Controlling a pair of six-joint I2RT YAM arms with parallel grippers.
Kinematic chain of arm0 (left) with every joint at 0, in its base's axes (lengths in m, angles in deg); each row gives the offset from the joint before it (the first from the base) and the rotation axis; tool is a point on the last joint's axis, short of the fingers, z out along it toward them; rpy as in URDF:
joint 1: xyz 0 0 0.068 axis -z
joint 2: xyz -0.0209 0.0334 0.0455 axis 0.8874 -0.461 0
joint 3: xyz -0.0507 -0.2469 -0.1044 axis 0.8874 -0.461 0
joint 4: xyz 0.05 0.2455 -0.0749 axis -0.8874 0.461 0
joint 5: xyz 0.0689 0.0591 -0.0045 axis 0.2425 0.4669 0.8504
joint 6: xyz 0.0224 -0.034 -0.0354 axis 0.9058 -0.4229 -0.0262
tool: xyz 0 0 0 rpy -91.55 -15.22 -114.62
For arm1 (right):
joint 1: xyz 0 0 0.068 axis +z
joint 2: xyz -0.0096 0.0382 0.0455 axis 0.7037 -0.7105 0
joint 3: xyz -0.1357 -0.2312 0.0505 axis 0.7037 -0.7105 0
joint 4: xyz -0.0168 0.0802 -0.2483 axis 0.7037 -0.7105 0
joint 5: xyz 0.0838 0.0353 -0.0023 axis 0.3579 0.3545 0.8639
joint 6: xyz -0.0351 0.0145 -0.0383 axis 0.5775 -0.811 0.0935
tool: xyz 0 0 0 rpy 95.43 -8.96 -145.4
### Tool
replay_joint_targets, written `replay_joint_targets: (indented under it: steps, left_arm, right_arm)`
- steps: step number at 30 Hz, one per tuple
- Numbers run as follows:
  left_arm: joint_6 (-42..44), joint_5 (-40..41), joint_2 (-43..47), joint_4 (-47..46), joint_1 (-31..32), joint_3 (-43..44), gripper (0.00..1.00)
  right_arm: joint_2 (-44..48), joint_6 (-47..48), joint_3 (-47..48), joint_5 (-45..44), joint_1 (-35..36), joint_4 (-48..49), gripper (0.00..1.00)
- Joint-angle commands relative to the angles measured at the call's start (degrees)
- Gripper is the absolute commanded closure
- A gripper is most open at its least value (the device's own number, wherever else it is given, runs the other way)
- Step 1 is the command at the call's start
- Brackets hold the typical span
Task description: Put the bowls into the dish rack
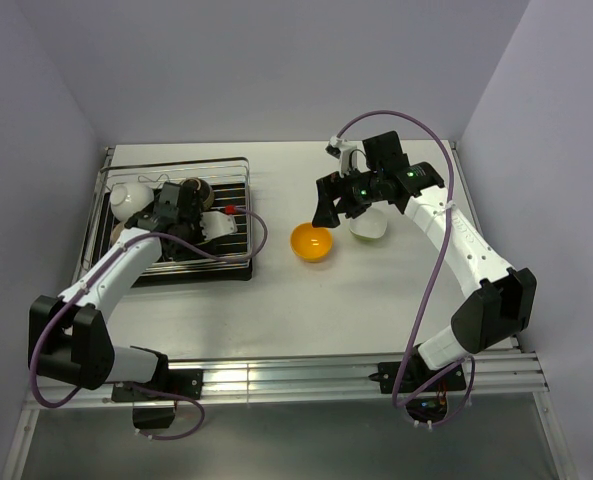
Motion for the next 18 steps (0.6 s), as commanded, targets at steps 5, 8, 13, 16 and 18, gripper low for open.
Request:
replay_joint_targets:
  steps: [5, 8, 13, 16, 18]
  left_arm:
    - [0.0, -2.25, -0.07, 6.98, -0.56, 3.98, 0.19]
    - [0.08, -2.6, 0.28, 8.39, -0.65, 4.95, 0.18]
    - [0.52, -3.65, 0.63, 11.55, -0.91, 7.94, 0.18]
    - [-0.26, -3.83, 0.46, 12.96, -1.18, 10.31, 0.18]
    - [-0.62, -4.35, 0.28, 14.37, -1.35, 12.67, 0.18]
  right_arm:
    - [-0.09, 0.82, 2.17, -0.87, -0.36, -0.06, 0.06]
    - [-0.18, 1.0, 2.09, -0.78, -0.36, -0.06, 0.06]
    - [-0.27, 1.09, 2.0, -0.87, -0.36, -0.15, 0.06]
    - [-0.27, 1.18, 1.82, -0.69, -0.36, -0.06, 0.06]
    - [-0.35, 1.18, 1.73, -0.61, -0.36, -0.06, 0.06]
